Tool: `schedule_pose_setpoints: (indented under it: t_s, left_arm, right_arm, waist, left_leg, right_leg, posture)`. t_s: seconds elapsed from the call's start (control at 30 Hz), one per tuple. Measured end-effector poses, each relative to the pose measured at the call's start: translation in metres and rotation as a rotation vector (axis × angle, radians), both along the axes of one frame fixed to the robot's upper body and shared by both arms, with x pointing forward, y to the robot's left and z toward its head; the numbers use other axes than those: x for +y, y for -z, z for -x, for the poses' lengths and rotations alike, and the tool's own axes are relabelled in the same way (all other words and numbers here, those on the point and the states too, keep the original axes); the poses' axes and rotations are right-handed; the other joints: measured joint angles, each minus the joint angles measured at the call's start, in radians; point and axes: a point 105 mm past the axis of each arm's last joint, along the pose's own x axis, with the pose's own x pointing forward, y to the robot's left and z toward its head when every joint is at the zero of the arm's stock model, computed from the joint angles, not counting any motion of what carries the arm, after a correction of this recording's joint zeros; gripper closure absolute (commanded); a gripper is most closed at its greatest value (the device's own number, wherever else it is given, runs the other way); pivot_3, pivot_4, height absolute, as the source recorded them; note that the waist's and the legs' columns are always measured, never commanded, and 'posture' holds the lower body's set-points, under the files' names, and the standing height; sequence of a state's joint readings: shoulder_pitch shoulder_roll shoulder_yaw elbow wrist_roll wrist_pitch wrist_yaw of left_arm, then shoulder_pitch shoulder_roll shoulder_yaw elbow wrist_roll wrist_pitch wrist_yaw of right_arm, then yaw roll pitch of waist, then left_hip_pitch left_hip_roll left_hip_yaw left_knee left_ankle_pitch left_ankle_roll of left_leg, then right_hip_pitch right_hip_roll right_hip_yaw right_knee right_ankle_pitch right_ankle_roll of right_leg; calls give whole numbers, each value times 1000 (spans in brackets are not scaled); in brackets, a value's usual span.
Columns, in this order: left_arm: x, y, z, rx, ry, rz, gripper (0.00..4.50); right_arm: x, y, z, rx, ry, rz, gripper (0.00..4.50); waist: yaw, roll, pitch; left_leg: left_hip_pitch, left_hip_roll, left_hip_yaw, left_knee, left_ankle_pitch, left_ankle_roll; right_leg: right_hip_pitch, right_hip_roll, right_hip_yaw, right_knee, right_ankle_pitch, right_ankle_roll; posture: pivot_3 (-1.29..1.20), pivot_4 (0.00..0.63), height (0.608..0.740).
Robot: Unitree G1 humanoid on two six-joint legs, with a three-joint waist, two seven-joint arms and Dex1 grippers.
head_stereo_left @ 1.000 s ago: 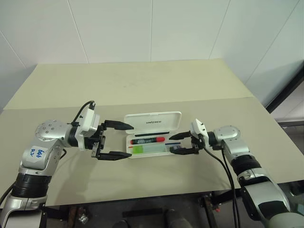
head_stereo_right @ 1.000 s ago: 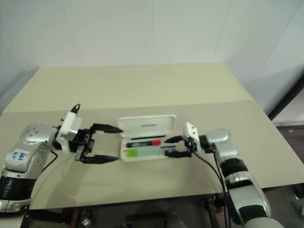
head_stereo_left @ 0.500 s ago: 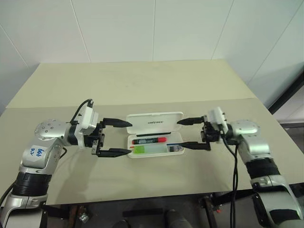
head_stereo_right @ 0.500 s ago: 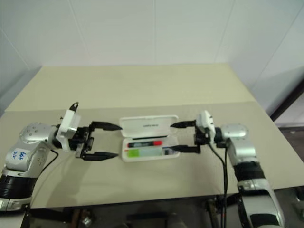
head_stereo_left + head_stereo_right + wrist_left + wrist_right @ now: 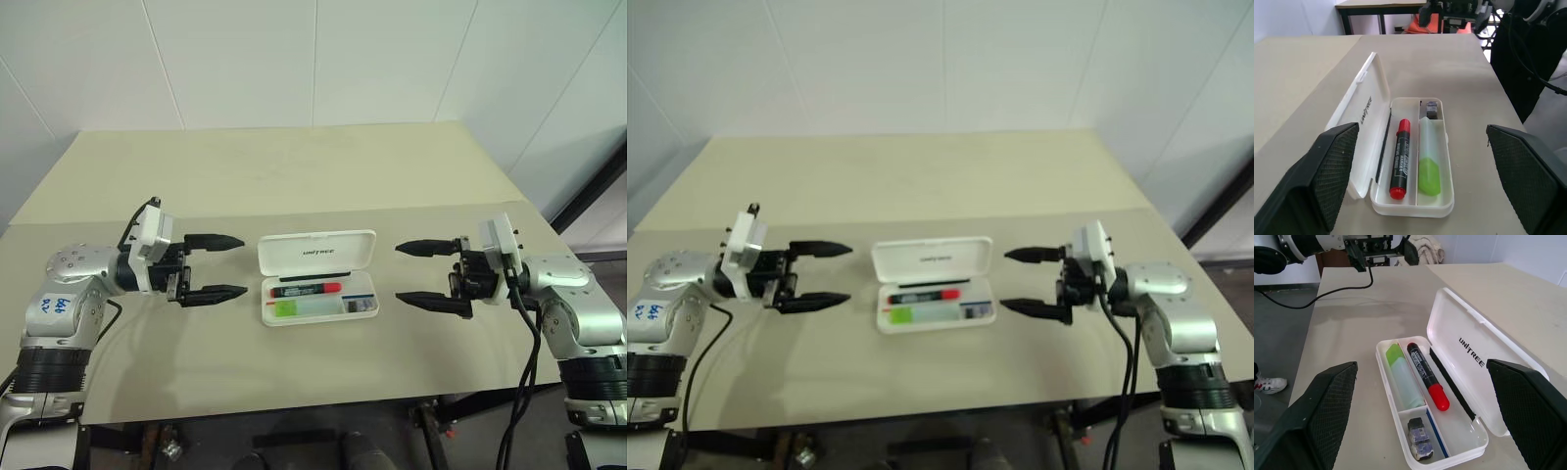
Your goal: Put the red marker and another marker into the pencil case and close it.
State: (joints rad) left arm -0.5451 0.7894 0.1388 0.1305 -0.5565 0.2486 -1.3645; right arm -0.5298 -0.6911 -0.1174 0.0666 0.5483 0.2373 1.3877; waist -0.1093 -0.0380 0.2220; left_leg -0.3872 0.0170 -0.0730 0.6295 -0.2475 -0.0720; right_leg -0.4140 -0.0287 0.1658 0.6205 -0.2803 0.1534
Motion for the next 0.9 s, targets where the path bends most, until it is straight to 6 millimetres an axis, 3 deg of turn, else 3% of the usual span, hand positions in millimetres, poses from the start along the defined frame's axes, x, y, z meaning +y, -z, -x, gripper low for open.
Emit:
schedule_pose_setpoints:
  t_s: [0.33, 0.7, 0.9]
  left_arm:
    - [-3, -3, -7, -20, 5, 31, 4395]
    - [-10, -6, -40, -85, -154, 129, 4456]
    - [-5, -12, -60, -181, -294, 139, 4456]
  right_arm:
    - [-5, 0, -1, -42, 39, 24, 0]
    - [-8, 6, -1, -40, 61, 40, 0]
    - [-7, 8, 0, -43, 65, 46, 0]
  waist:
    - [2, 0, 0]
    - [11, 0, 0]
    - [15, 0, 0]
  left_leg:
    - [0, 0, 0, 0, 0, 0]
    - [0, 0, 0, 1, 0, 0]
    - [0, 0, 0, 0, 0, 0]
  right_leg:
    - [0, 0, 0, 0, 0, 0]
    - [0, 0, 0, 1, 0, 0]
    - [0, 0, 0, 1, 0, 1]
  posture:
    - [0, 150, 740]
    - [0, 150, 740]
    - [0, 150, 740]
